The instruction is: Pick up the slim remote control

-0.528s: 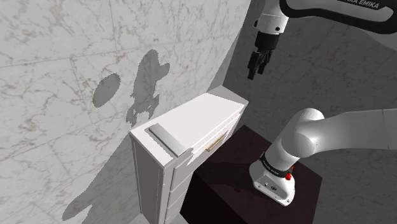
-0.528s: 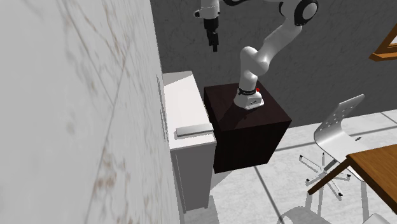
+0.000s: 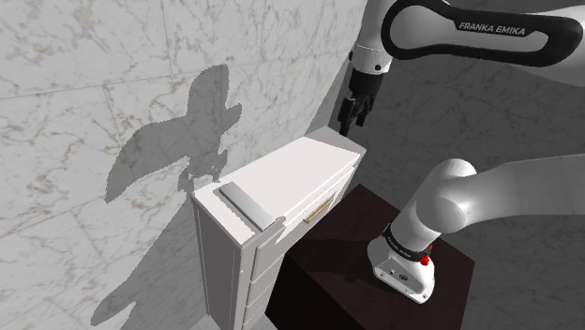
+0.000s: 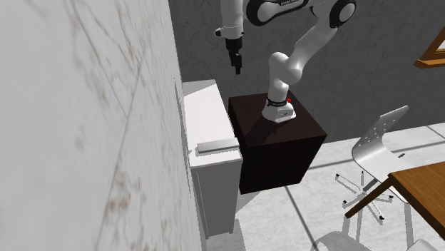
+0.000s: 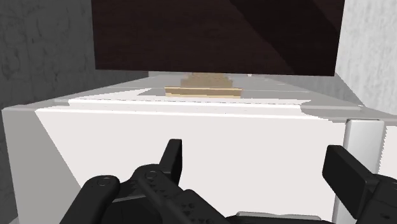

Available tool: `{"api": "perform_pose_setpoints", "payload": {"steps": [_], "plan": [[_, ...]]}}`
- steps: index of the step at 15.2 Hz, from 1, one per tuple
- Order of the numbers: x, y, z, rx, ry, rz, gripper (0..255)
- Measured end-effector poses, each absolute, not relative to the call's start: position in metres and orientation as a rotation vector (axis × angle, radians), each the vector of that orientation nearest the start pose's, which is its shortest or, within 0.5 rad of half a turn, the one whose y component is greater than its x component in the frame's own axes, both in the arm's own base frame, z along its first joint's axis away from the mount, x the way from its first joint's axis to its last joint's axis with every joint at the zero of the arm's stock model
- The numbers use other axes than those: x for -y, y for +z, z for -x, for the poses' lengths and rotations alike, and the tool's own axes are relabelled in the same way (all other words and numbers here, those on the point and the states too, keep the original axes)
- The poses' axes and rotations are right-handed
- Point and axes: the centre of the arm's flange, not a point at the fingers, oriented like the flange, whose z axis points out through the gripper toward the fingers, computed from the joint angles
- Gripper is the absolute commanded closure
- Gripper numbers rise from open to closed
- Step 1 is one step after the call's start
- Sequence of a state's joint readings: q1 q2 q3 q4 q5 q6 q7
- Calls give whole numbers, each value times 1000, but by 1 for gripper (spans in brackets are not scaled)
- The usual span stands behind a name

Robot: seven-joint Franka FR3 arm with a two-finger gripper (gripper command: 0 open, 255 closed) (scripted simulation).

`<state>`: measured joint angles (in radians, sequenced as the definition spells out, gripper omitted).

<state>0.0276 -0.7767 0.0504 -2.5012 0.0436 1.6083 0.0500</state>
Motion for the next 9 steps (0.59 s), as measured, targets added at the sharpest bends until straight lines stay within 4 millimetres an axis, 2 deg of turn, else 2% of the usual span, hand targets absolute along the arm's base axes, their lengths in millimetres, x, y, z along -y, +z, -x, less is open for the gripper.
{"api": "perform_pose_setpoints", "payload": {"steps": [4, 9], "plan": [[-61, 491, -319, 11, 160, 3138, 0], [-109, 449, -341, 10, 133, 3141, 0]]}}
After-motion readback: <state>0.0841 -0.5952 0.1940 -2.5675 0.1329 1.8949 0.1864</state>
